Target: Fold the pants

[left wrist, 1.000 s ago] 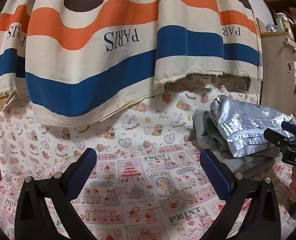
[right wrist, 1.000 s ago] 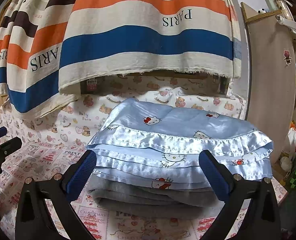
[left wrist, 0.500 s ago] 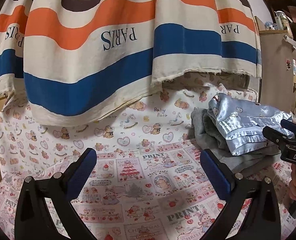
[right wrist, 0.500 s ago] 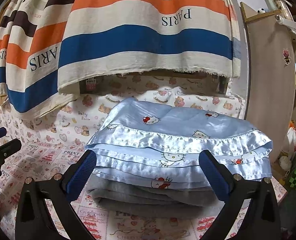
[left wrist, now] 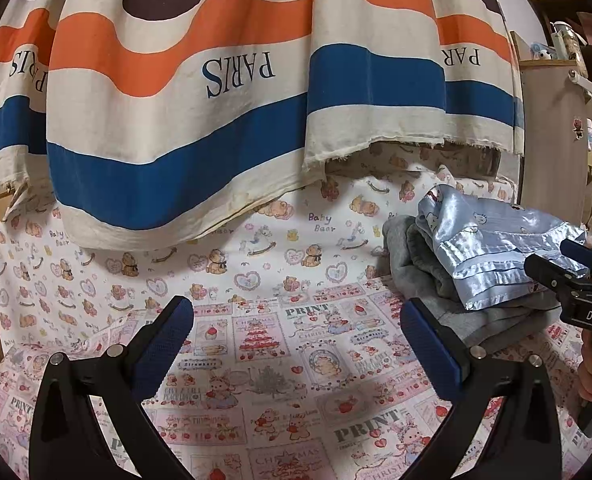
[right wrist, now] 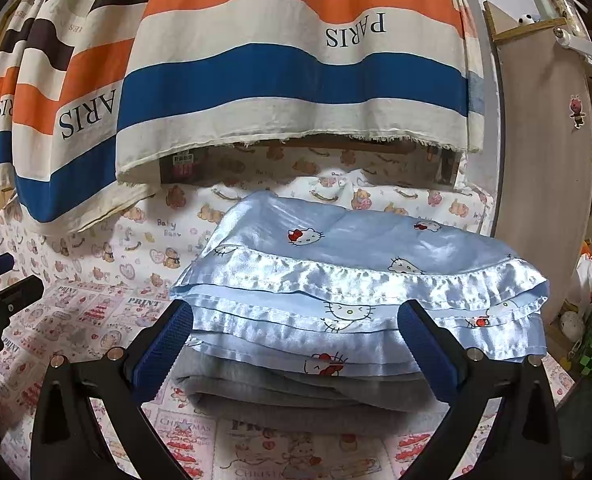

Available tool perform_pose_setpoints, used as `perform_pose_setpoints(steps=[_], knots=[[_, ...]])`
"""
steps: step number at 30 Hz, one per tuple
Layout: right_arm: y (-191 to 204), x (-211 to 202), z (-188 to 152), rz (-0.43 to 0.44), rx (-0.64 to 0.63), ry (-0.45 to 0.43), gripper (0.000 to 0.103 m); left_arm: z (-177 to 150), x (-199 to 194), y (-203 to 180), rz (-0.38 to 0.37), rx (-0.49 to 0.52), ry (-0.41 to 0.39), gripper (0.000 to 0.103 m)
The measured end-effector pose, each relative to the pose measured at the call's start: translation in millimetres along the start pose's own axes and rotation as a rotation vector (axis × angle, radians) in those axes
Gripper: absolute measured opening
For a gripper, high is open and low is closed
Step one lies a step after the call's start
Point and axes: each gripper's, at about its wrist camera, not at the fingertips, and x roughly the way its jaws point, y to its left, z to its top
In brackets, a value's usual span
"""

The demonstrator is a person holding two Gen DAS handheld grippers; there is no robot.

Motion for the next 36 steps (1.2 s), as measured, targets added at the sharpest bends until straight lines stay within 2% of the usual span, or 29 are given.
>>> perform_pose_setpoints(steps=[36], knots=[[2.7, 1.2, -0.2, 0.01, -0.01, 0.009, 0.102, -1.9, 2.6, 0.8, 0.002, -0.017, 0.02, 0.102]])
